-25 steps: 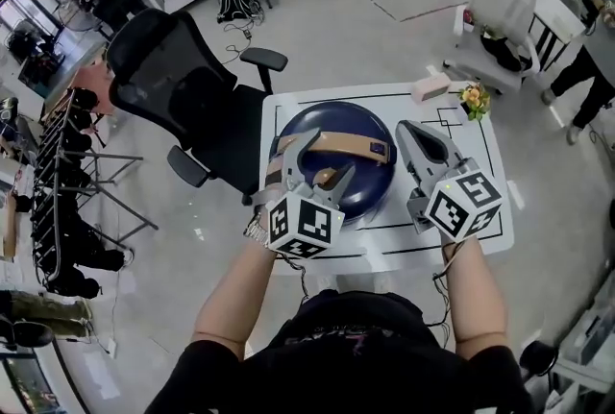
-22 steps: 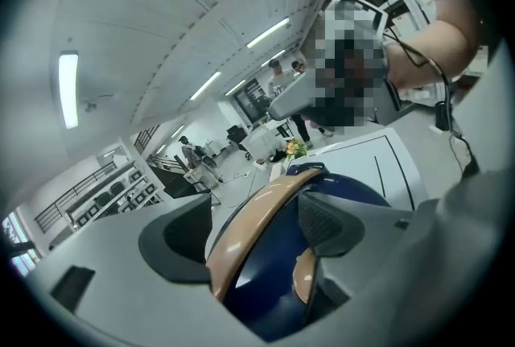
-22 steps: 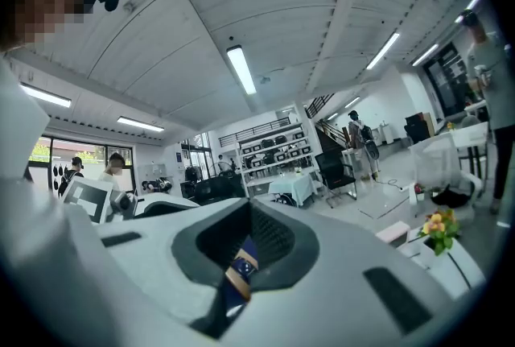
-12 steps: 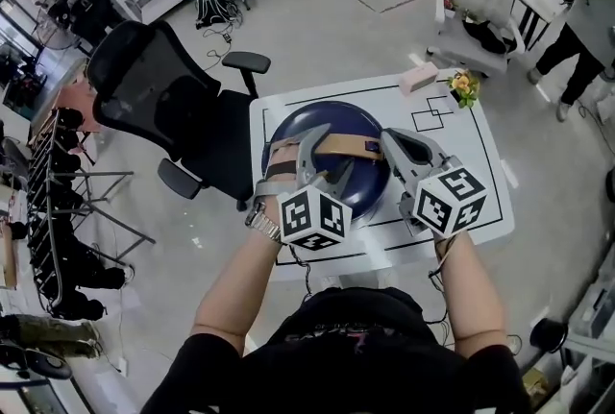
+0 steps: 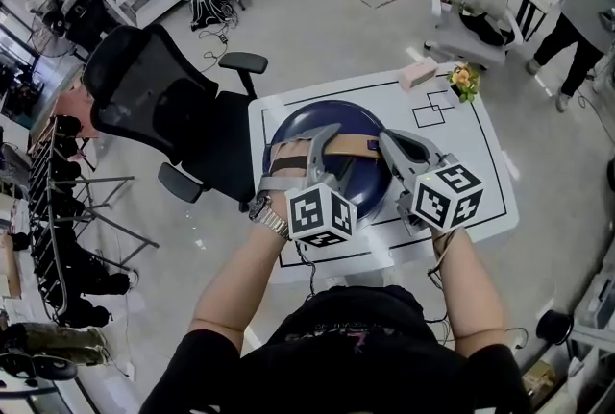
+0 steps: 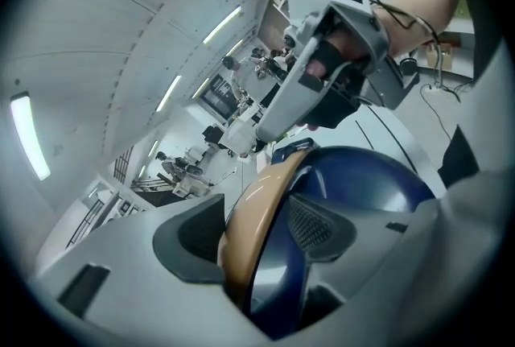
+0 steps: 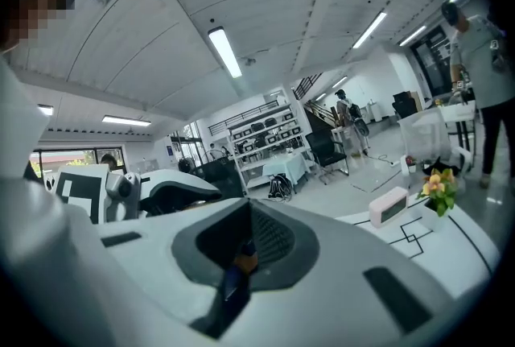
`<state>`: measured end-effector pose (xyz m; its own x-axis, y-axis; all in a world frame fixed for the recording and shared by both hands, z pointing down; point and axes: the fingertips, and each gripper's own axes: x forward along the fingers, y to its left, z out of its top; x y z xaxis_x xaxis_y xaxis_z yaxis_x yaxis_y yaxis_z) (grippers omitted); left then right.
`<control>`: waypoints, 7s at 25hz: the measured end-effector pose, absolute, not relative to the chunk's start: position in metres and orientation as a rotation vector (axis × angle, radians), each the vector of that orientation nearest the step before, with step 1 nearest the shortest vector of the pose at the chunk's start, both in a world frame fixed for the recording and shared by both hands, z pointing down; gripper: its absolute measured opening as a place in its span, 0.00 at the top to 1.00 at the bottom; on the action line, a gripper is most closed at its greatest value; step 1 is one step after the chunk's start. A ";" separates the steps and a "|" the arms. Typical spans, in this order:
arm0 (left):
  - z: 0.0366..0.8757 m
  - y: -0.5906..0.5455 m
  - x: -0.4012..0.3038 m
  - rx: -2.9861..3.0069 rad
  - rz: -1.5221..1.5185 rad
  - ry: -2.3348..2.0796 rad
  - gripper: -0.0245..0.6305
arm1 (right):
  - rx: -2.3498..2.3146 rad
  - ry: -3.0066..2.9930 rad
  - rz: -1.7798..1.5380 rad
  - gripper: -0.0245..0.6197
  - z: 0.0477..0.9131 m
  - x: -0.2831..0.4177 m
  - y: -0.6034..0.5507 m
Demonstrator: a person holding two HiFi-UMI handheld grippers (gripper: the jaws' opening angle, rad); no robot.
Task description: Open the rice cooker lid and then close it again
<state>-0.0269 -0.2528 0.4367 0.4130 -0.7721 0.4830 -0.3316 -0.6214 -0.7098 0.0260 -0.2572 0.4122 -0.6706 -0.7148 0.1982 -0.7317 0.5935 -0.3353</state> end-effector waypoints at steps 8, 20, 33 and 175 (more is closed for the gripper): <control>0.436 -0.254 -0.026 -2.108 -1.140 0.897 0.61 | 1.237 -2.747 0.635 0.96 0.419 0.018 -0.258; 0.439 -0.257 -0.025 -1.894 -1.190 0.790 0.69 | 1.261 -2.739 0.655 0.96 0.418 0.017 -0.257; 0.439 -0.257 -0.025 -1.861 -1.188 0.772 0.72 | 1.286 -2.732 0.666 0.96 0.418 0.019 -0.257; 0.315 -0.064 -0.242 -2.157 -0.087 2.258 0.55 | 0.600 -3.063 0.467 0.96 0.336 -0.061 -0.125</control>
